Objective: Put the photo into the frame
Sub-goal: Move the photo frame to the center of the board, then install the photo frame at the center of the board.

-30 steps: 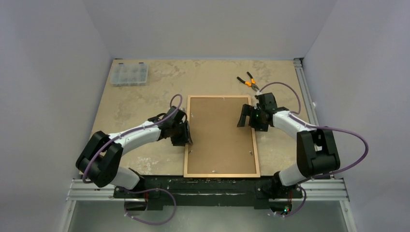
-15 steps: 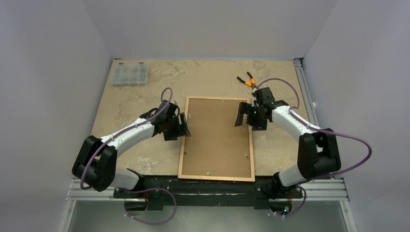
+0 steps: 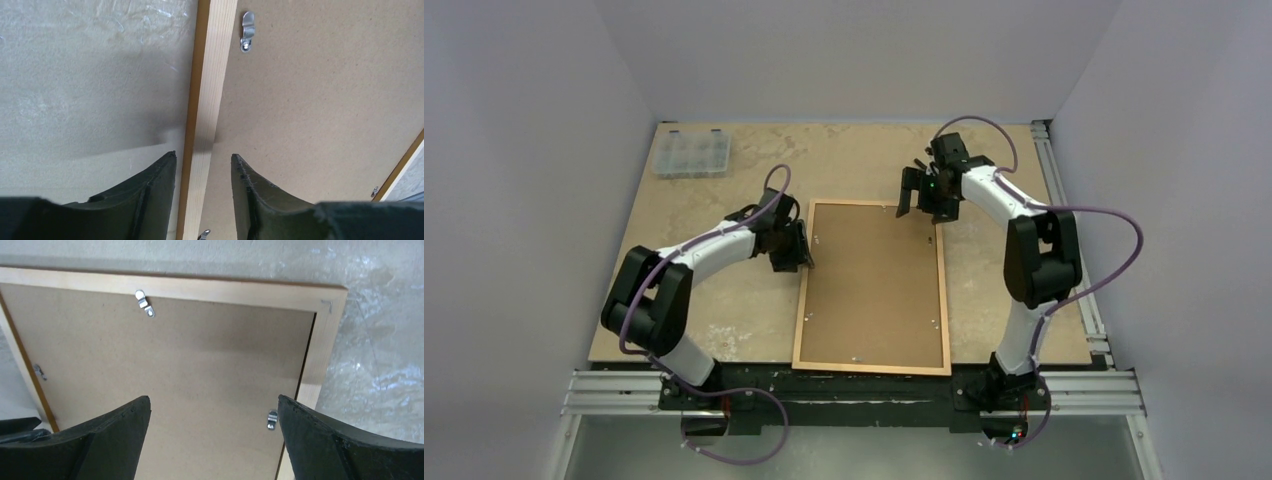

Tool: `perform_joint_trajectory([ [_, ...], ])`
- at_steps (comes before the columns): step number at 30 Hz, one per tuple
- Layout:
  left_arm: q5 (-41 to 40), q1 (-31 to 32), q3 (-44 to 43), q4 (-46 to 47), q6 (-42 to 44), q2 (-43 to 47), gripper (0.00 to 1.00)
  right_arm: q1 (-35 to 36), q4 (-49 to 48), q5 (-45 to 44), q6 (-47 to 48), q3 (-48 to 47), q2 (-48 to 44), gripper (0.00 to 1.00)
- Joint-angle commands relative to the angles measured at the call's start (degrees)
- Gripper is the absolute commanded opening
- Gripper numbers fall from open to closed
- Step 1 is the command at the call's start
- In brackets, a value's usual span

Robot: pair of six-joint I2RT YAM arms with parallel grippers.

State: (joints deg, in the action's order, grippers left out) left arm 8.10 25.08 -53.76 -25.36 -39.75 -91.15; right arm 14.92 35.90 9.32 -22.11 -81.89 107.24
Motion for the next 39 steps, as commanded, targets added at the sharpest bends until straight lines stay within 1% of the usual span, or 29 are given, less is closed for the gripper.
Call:
perform_joint_trajectory([
  [1,-2.0,-0.6,-3.3,-0.8,3.0,-0.8,0.4,1.4,2.5,-2.6,3.0,-8.4,4.1,0.96],
  [9,-2.2,-0.6,-3.9,-1.6,4.8,-3.0,0.21,5.7,3.7,-5.9,6.5,-21.3,13.3,0.96],
  [15,-2.3,-0.6,-3.8,-2.1,5.3,-3.6,0.14,8.3,4.3,-9.0,8.1,-29.4,20.2,0.96],
  [17,-2.1,-0.7,-3.7,-2.1,5.3,-3.8,0.13,8.7,4.9,-9.9,9.2,-30.8,21.5,0.96],
  [19,-1.9,-0.7,-3.4,-2.1,5.4,-3.9,0.12,8.9,4.3,-11.0,10.3,-30.4,21.9,0.95],
  [20,-2.0,-0.7,-3.3,-2.1,5.4,-3.9,0.11,9.0,3.8,-10.8,11.1,-29.8,21.8,0.93],
  [23,-2.3,-0.7,-2.8,-2.0,5.4,-3.9,0.11,9.0,2.6,-10.5,12.7,-27.9,21.8,0.85],
  [25,-2.2,-0.6,-2.7,-2.1,5.2,-4.0,0.1,8.9,1.4,-9.7,13.2,-26.4,21.6,0.76],
  [26,-2.3,-0.7,-2.6,-2.1,5.3,-4.1,0.1,8.9,1.1,-10.2,13.3,-25.9,21.5,0.75],
  [34,-2.6,-0.7,-3.0,-2.1,5.2,-5.0,0.09,8.9,0.7,-12.4,15.0,-24.3,21.0,0.64],
  [39,-2.6,-0.6,-3.1,-2.2,5.3,-5.6,0.08,8.8,0.7,-14.4,15.4,-23.1,20.6,0.62],
])
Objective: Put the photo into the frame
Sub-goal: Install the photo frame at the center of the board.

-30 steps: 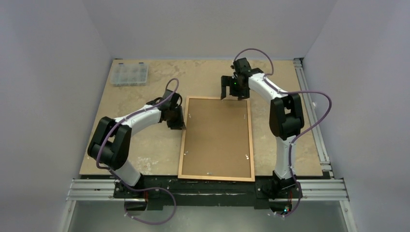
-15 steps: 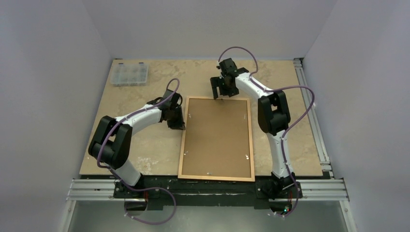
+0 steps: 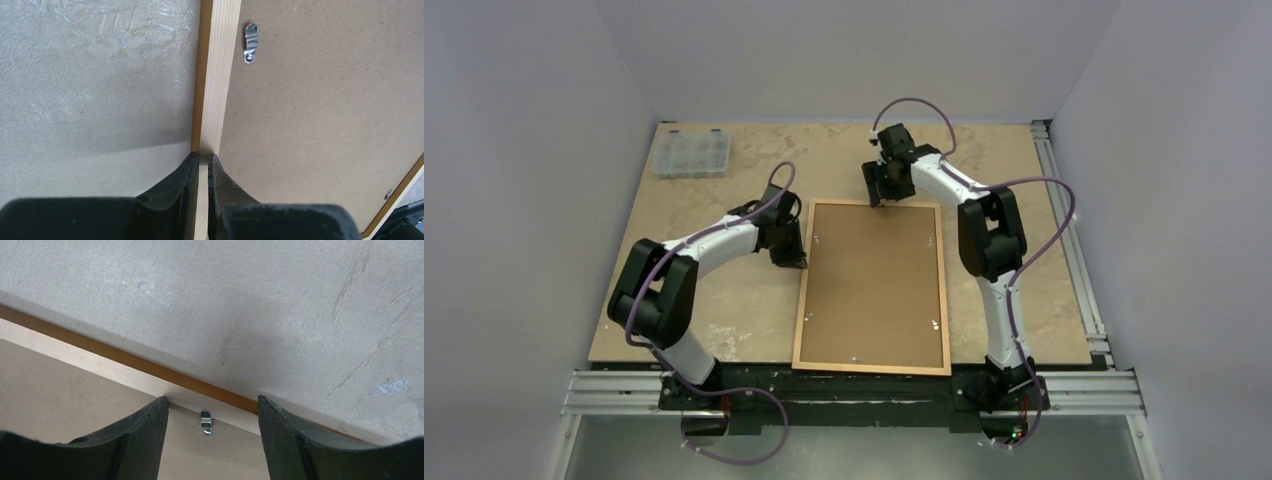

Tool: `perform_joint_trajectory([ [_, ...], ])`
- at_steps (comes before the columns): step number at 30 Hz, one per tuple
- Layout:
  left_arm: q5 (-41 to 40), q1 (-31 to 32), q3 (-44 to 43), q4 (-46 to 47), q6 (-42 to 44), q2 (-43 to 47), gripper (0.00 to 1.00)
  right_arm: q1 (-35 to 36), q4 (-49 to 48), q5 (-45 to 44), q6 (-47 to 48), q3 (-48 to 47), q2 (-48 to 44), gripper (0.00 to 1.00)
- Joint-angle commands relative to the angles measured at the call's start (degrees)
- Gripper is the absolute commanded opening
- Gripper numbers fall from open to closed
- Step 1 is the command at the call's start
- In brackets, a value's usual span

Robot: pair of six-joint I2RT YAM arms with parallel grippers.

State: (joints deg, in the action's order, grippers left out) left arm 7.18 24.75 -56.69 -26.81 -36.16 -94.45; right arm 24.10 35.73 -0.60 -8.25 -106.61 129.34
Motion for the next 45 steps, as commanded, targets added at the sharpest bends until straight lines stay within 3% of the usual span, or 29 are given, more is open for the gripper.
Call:
perform_joint_trajectory([
  [1,-1.8,-0.4,-0.1,-0.8,1.8,-2.3,0.08,-0.4,0.9,-4.4,1.4,1.7,-1.6,0.62],
  [2,-2.0,-0.3,-0.2,-0.9,1.9,-2.4,0.08,-0.5,0.9,-4.1,1.1,1.9,-1.9,0.62],
  [8,-2.2,-0.4,-0.1,-1.0,2.1,-2.7,0.08,-2.6,-1.8,2.0,-4.3,5.6,-7.2,0.87],
  [12,-2.0,-0.4,0.0,-0.8,1.8,-2.9,0.07,-3.1,-5.2,6.7,-6.9,8.9,-11.2,0.9],
  [18,-1.7,-0.3,0.1,-0.5,1.8,-2.8,0.07,-3.1,-6.1,11.4,-8.7,9.1,-10.6,0.8],
  [24,-1.3,-0.3,0.4,0.0,1.6,-3.1,0.07,-3.2,-8.0,15.0,-9.4,11.9,-10.8,0.61],
  [31,-1.4,-0.3,0.5,-0.1,1.7,-3.3,0.06,-3.1,-9.1,16.3,-10.0,12.4,-9.1,0.52],
  [45,-1.7,-0.4,0.3,-0.5,2.0,-3.5,0.05,-3.1,-8.6,14.7,-9.7,9.6,-5.2,0.51],
])
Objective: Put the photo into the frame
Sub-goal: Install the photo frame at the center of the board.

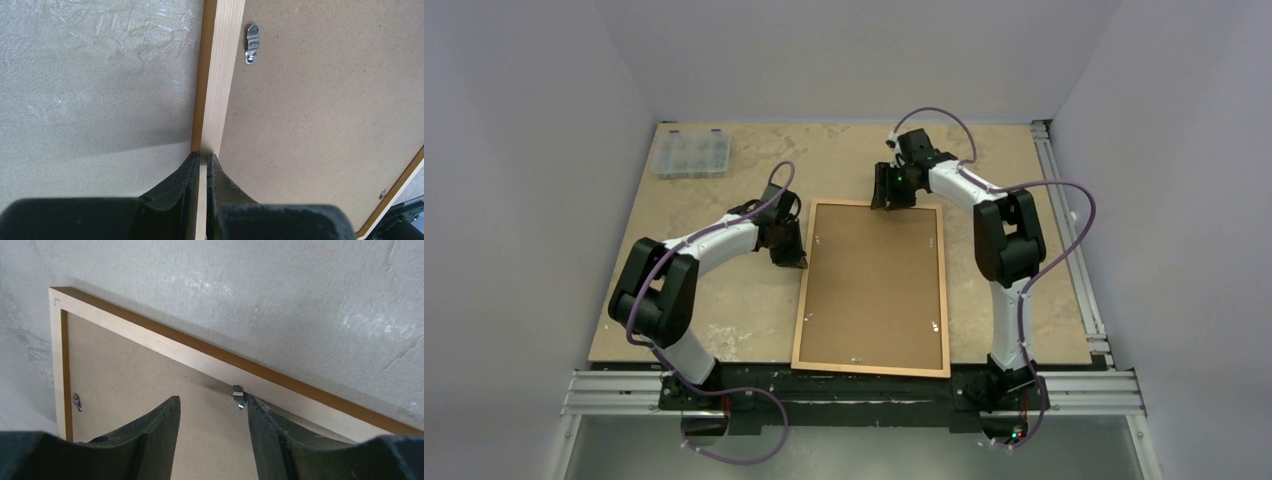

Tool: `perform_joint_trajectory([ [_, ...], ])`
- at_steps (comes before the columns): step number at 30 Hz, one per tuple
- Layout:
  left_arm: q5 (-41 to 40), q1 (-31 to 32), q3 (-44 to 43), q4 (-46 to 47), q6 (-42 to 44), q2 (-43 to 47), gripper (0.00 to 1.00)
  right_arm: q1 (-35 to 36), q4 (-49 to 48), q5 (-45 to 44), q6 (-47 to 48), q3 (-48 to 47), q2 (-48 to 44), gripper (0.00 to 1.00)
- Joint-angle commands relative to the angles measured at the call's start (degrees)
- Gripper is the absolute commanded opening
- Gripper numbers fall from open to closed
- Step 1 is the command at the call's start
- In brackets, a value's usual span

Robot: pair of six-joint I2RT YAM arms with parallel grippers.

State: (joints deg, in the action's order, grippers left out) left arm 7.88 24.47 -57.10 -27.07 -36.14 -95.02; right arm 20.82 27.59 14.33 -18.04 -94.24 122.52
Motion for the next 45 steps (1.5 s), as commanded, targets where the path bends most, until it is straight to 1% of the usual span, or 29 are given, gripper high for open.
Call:
perform_joint_trajectory([
  [1,-2.6,-0.1,0.7,-0.3,2.0,-2.9,0.05,0.2,-0.3,-0.2,0.3,-3.1,1.9,0.51],
  [10,-2.3,-0.1,0.4,-0.4,2.0,-3.1,0.05,0.1,-0.5,1.0,1.1,-3.0,2.6,0.51],
  [15,-2.3,0.0,0.1,-0.6,2.1,-3.2,0.05,0.3,-0.2,4.8,2.5,-3.6,3.5,0.51],
  [22,-1.7,-0.1,-0.3,-0.3,1.9,-3.7,0.05,0.4,-0.3,11.2,4.3,-2.8,3.8,0.51],
  [26,-0.8,0.0,-0.5,0.2,1.8,-4.0,0.05,0.4,-1.5,17.9,4.7,-1.7,4.3,0.51],
  [29,-0.2,0.0,-0.5,0.7,1.6,-4.3,0.05,0.4,-2.4,21.2,4.5,-0.9,4.8,0.51],
  [35,1.4,0.0,-0.8,1.7,1.5,-5.1,0.05,1.1,-0.3,22.1,6.4,-1.3,5.9,0.52],
  [41,1.8,-0.1,-1.0,1.8,1.5,-5.3,0.05,3.1,4.7,19.8,10.6,-4.2,6.9,0.54],
  [45,1.7,0.0,-0.7,1.6,1.4,-4.9,0.05,3.5,3.2,20.1,10.4,-3.3,4.9,0.55],
])
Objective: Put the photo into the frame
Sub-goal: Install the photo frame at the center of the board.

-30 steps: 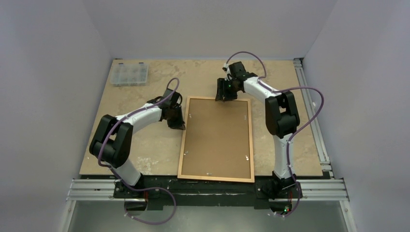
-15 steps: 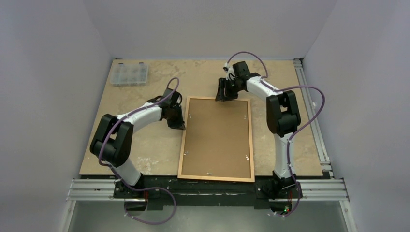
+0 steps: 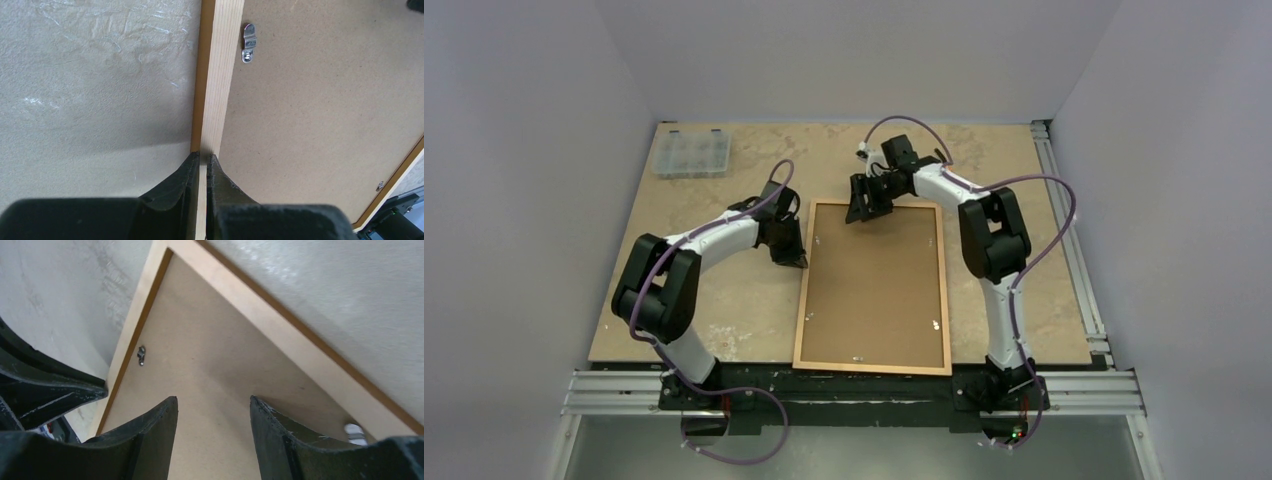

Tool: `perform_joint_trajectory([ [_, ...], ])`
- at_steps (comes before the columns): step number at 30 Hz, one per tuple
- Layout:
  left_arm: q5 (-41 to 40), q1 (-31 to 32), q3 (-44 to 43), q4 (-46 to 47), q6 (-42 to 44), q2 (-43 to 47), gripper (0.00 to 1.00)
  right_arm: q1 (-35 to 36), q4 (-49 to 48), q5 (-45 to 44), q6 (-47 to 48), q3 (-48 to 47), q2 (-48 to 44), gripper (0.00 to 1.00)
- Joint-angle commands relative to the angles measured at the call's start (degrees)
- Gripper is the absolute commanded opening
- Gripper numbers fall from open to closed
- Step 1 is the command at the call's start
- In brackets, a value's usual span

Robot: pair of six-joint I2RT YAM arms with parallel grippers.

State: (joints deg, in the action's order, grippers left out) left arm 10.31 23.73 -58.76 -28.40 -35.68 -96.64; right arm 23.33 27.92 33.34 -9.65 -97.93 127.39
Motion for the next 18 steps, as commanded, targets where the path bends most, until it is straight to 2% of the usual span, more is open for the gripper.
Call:
perform_joint_trajectory([
  [1,-0.9,0.7,1.0,2.9,0.9,-3.0,0.06,1.0,1.9,1.6,1.4,0.9,-1.1,0.57],
  [8,-1.3,0.7,2.2,1.7,0.9,0.8,0.13,0.9,-4.0,3.2,-3.8,5.7,-13.2,0.74],
  [11,-0.7,0.7,3.0,1.4,0.9,3.7,0.22,0.6,-6.1,0.9,-5.8,9.9,-19.2,0.82],
  [14,1.0,0.7,4.3,1.3,1.0,6.6,0.34,-1.4,-9.8,-0.5,-9.3,18.0,-25.9,0.88],
  [18,3.1,0.7,7.7,1.7,0.4,11.8,0.48,-8.0,-15.0,2.3,-14.7,28.9,-34.8,0.92],
])
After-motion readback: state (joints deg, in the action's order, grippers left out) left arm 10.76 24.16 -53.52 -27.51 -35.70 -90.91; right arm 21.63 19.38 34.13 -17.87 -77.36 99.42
